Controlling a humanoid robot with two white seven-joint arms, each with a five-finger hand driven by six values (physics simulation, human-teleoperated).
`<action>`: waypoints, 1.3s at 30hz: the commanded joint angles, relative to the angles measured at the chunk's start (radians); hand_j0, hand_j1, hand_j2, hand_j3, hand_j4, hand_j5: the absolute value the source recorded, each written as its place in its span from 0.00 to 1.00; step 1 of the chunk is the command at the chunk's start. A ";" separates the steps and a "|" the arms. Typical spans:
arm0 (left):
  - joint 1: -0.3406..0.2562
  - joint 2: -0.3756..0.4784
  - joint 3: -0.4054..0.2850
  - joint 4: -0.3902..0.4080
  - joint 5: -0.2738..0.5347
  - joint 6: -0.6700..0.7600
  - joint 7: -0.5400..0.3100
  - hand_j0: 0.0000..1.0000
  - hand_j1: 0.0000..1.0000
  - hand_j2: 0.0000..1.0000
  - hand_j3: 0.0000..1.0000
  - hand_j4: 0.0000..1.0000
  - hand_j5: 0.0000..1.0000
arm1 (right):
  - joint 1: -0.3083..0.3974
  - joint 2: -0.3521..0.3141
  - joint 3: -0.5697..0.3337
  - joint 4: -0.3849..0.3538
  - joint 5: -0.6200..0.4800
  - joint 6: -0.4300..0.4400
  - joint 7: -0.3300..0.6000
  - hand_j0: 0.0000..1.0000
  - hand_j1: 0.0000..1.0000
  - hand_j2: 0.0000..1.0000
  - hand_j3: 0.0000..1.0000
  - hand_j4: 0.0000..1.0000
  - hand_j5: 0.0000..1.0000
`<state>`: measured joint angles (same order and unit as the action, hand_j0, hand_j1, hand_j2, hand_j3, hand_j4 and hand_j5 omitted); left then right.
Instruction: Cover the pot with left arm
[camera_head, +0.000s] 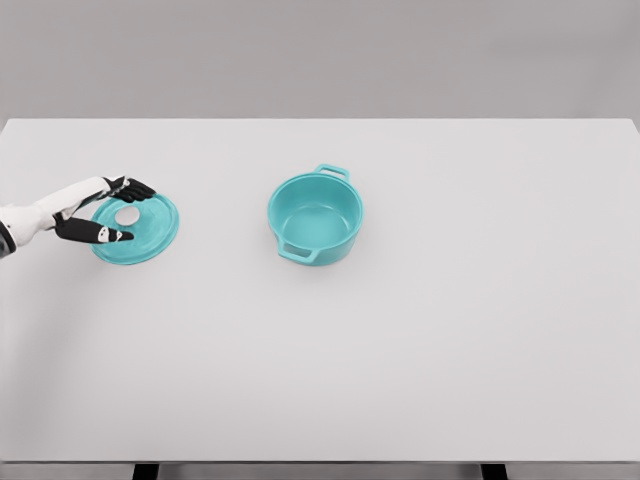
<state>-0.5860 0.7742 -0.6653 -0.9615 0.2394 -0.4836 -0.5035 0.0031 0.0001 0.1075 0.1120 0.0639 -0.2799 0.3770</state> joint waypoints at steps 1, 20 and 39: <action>0.000 0.000 0.000 0.004 0.009 0.002 0.000 0.76 0.76 0.76 0.76 0.76 0.76 | 0.000 0.000 0.000 0.000 0.001 -0.001 0.000 1.00 1.00 1.00 1.00 1.00 1.00; -0.029 -0.030 -0.002 0.092 -0.002 0.005 0.014 0.76 0.76 0.76 0.76 0.76 0.76 | 0.000 0.000 -0.002 0.000 0.001 -0.001 0.000 1.00 1.00 1.00 1.00 1.00 1.00; -0.028 -0.030 -0.025 0.087 0.003 -0.024 0.011 0.51 0.51 0.51 0.51 0.51 0.51 | 0.000 0.000 0.000 0.000 0.001 -0.001 0.000 1.00 1.00 1.00 1.00 1.00 1.00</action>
<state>-0.6136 0.7439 -0.6813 -0.8742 0.2436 -0.4966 -0.4889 0.0031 0.0001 0.1075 0.1121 0.0639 -0.2802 0.3770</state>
